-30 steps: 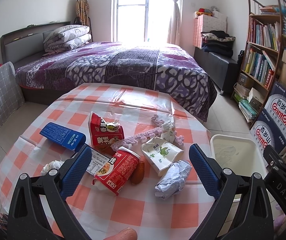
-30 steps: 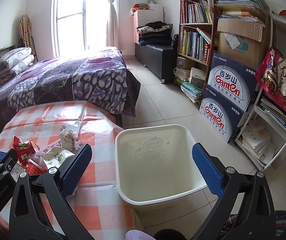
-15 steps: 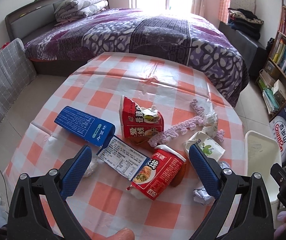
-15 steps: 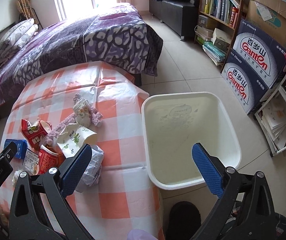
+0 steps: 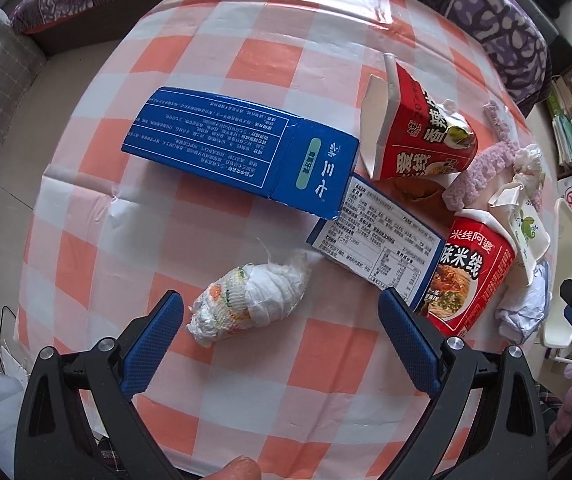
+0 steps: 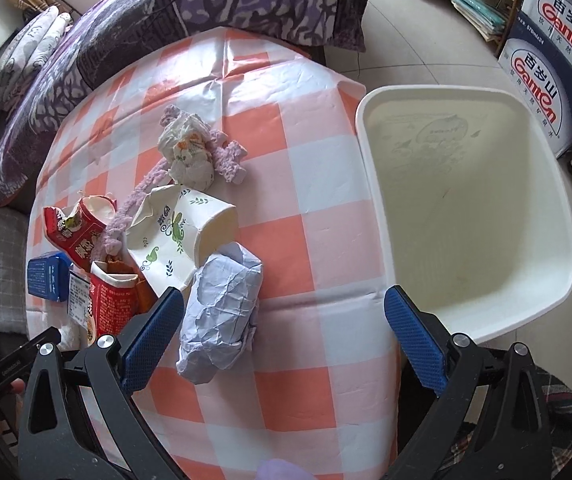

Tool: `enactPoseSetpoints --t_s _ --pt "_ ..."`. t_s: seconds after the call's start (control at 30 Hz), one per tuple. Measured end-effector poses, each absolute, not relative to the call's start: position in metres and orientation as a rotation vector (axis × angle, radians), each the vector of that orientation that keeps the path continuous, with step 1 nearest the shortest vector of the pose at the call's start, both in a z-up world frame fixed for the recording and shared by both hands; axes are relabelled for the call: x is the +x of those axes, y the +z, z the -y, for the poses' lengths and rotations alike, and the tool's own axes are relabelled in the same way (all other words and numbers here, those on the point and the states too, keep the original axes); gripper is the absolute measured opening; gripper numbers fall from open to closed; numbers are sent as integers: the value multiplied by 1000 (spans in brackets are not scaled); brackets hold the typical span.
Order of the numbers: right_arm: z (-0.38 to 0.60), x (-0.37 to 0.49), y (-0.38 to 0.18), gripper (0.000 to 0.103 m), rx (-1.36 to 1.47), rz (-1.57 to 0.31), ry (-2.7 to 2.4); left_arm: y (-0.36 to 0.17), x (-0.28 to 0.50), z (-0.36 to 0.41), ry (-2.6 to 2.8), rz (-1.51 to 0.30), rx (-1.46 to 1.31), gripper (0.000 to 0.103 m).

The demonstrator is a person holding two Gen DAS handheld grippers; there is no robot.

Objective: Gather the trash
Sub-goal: 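Grasp the white wrapped bundle with the left tool while the right tool grasps the crumpled paper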

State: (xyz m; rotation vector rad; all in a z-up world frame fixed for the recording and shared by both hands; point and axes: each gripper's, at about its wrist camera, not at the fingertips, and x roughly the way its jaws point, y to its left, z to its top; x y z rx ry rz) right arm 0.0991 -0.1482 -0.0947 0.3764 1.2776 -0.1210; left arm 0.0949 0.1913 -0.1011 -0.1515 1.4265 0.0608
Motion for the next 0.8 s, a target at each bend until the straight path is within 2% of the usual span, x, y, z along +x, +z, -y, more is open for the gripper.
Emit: enactPoseSetpoints --t_s 0.13,0.37,0.47,0.53,0.63,0.67,0.73,0.77,0.8 --pt "144 103 -110 96 469 -1316 -123 -116 93 -200 59 -1456 -157 95" --pt "126 107 -119 92 431 -1341 -103 -136 86 -197 48 -1497 -84 94" --pt "123 108 -127 85 420 -1367 -95 -144 82 -200 40 -1524 -82 80" --pt "120 108 -132 74 411 -1391 -88 -149 80 -202 38 -1533 -81 77" --pt "113 107 -131 51 389 -1391 -41 -151 76 -205 29 -1514 -96 67" --pt "111 106 -128 40 374 -1376 -25 -151 76 -208 27 -1505 -101 59" --pt "107 106 -122 38 329 -1349 -21 -145 74 -213 22 -1498 -120 47" --pt "105 105 -119 37 315 -1335 -15 -141 74 -214 20 -1496 -132 36" --pt "104 105 -116 36 311 -1326 -7 -138 73 -215 13 -1494 -149 34"
